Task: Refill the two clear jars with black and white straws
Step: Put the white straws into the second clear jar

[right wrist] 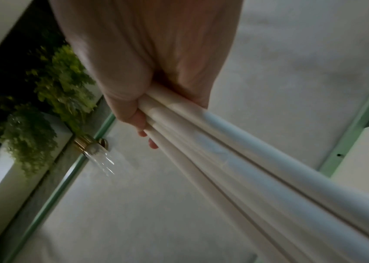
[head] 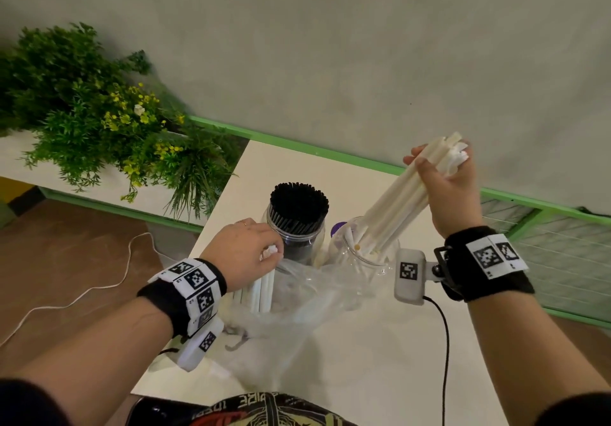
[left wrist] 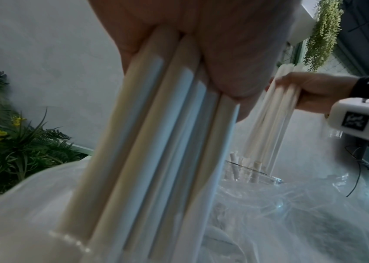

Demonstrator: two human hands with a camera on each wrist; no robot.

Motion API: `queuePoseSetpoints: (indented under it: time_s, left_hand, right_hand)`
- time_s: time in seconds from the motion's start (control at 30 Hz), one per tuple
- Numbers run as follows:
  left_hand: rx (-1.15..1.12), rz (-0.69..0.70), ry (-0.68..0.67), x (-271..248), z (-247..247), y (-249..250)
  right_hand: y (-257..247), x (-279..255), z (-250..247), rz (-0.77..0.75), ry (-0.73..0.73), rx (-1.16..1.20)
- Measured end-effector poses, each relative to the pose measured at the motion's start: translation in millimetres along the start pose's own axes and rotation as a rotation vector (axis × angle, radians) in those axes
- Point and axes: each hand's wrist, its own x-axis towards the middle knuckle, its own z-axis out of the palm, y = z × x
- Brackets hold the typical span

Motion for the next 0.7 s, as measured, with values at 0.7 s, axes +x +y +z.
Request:
queuePoseSetpoints:
  time_s: [0.7]
  left_hand:
    - [-0.005,0.004,0.032,2.5,3.6,-4.0]
  right_hand:
    - [103.8,-7.5,-0.7,0.358,-0.125,-0.136]
